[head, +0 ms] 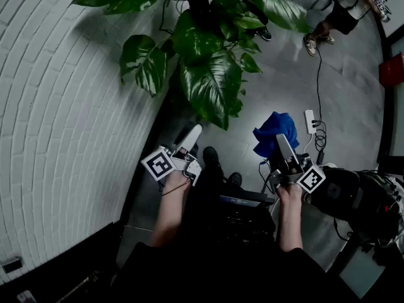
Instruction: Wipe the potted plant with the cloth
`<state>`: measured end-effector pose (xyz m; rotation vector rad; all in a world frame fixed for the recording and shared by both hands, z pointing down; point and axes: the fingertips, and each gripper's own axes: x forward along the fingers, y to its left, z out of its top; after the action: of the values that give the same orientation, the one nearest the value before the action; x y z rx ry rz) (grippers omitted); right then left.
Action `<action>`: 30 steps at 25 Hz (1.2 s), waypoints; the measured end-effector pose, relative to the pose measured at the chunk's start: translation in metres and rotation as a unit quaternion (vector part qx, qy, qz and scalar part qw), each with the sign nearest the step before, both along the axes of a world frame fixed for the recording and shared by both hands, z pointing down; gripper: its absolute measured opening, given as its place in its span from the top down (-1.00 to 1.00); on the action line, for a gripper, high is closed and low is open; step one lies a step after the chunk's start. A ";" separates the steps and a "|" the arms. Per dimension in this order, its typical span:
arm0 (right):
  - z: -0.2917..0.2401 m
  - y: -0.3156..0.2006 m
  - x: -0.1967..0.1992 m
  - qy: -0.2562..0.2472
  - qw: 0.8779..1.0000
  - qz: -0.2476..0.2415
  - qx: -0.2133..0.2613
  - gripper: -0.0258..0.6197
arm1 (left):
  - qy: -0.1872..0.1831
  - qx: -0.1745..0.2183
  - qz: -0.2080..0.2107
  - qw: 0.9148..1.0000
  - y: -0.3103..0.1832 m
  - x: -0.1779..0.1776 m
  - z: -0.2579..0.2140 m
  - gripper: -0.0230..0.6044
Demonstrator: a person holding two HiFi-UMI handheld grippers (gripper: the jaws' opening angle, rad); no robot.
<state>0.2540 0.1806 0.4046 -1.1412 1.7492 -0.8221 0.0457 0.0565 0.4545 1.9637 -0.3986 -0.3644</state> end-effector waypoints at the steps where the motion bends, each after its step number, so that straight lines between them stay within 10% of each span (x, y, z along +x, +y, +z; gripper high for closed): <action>1: -0.004 -0.010 -0.003 0.007 1.000 0.002 0.000 0.73 | -0.008 -0.010 -0.001 1.000 -0.013 0.001 0.008 -0.36; 9: -0.017 -0.096 -0.014 0.110 0.993 0.002 -0.034 0.73 | 0.007 -0.050 0.050 0.997 -0.086 0.039 0.057 -0.32; 12: -0.006 -0.120 -0.023 0.180 0.980 -0.021 -0.077 0.73 | 0.025 -0.052 0.058 0.997 -0.093 0.039 0.067 0.57; 14: 0.007 -0.136 -0.034 0.217 0.969 -0.054 -0.106 0.73 | 0.033 -0.063 0.055 0.996 -0.095 0.034 0.067 0.81; 24: 0.030 -0.259 -0.057 0.360 0.907 -0.203 -0.082 0.73 | 0.028 -0.093 0.046 0.994 -0.093 0.023 0.092 0.87; 30: 0.057 -0.324 -0.063 0.428 0.860 -0.277 -0.040 0.73 | 0.129 -0.088 0.018 0.988 -0.088 0.035 0.066 0.87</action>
<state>0.1911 -0.1436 0.4620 -1.1511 2.9052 -0.7585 0.0804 -0.0319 0.5204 1.7231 -0.2214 -0.5347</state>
